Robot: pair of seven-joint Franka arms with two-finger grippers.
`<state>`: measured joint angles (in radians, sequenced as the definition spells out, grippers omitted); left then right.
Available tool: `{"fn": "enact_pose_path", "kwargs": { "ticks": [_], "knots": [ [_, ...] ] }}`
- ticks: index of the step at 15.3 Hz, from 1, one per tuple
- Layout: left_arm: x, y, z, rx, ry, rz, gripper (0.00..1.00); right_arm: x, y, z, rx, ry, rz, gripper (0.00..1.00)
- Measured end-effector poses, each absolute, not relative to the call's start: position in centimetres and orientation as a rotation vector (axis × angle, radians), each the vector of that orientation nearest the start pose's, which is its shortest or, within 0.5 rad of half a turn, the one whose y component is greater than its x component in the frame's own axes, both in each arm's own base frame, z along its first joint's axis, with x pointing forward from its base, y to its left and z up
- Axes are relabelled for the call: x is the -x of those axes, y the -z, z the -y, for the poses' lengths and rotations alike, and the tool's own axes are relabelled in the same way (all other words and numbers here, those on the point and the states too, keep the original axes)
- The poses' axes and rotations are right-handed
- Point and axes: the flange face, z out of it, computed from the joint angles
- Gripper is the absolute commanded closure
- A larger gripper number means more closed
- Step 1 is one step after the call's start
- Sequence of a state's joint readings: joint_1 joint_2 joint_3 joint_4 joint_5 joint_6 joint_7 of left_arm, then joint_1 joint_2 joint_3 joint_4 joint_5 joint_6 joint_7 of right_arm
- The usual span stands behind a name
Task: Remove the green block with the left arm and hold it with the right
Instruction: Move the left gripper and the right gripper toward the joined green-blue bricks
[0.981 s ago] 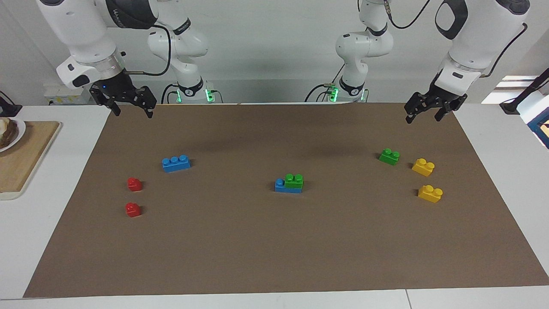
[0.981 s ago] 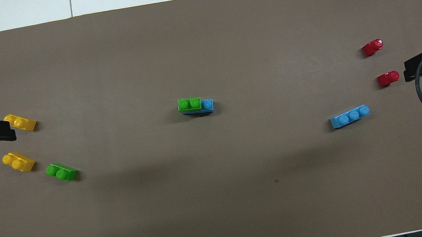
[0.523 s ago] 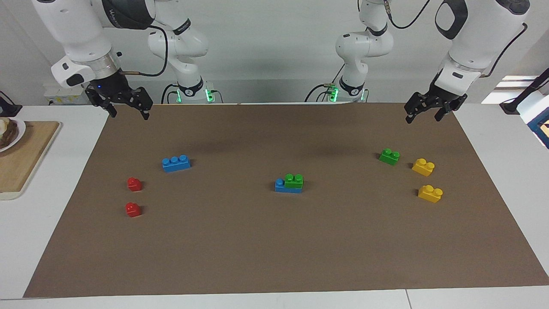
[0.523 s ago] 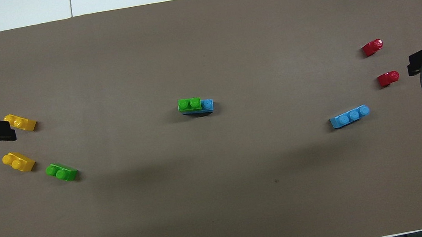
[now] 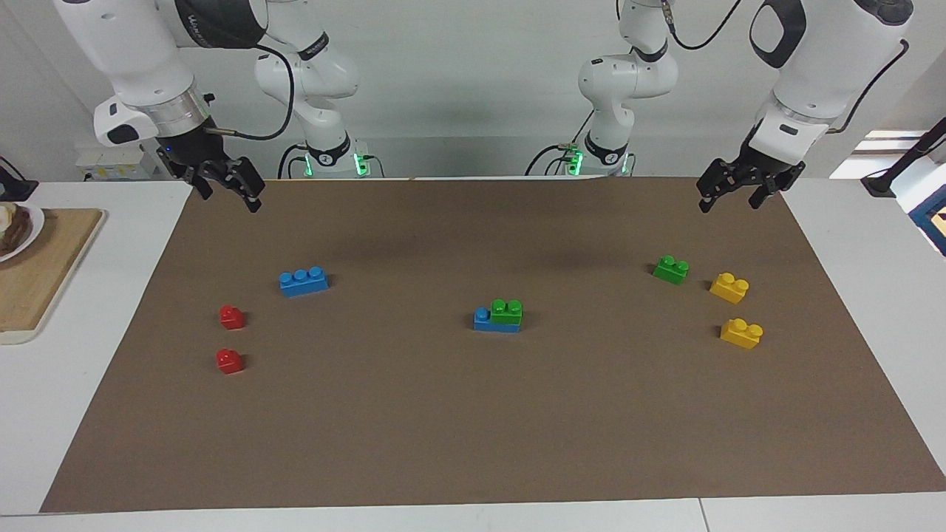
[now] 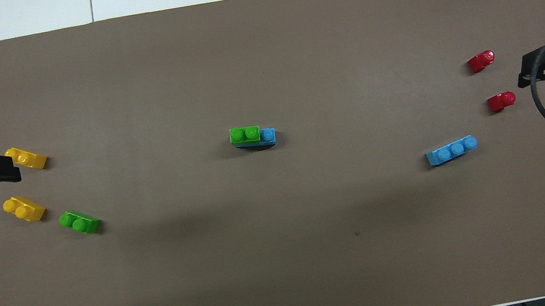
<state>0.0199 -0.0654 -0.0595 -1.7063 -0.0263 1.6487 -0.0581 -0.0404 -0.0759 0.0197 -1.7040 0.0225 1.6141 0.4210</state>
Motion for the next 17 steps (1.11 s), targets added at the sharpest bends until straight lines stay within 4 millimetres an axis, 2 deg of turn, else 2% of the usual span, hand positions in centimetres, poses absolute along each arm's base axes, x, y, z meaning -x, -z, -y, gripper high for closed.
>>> {"fn": "enact_pose_path", "kwargs": {
  "ticks": [4, 7, 9, 10, 12, 15, 17],
  "knots": [
    [-53.9, -60.3, 2.5, 3.164, 0.01, 0.031, 0.0, -53.8, -58.9, -0.1, 2.887, -0.119, -1.051, 0.03],
    [-53.9, -60.1, 2.6, 3.163, 0.005, 0.076, 0.0, -54.0, -57.3, -1.4, 2.624, -0.274, -1.388, 0.03],
    [-53.8, -60.0, 2.8, 3.154, 0.0, 0.255, 0.0, -54.1, -56.6, -2.5, 2.42, -0.397, -1.576, 0.03],
    [-53.8, -59.9, 3.2, 3.139, -0.005, 0.398, 0.0, -54.3, -56.0, -3.0, 2.327, -0.467, -1.644, 0.03],
    [-53.6, -59.5, 5.2, 3.09, -0.018, 0.684, 0.0, -55.0, -54.1, -3.7, 2.165, -0.595, -1.73, 0.03],
    [-52.7, -58.6, 10.4, 2.969, -0.013, 1.098, 0.0, -56.7, -50.8, -4.9, 1.974, -0.74, -1.806, 0.03],
    [-51.6, -57.8, 13.9, 2.88, -0.004, 1.326, 0.0, -57.7, -49.1, -6.6, 1.905, -0.786, -1.828, 0.03]
  ]
}}
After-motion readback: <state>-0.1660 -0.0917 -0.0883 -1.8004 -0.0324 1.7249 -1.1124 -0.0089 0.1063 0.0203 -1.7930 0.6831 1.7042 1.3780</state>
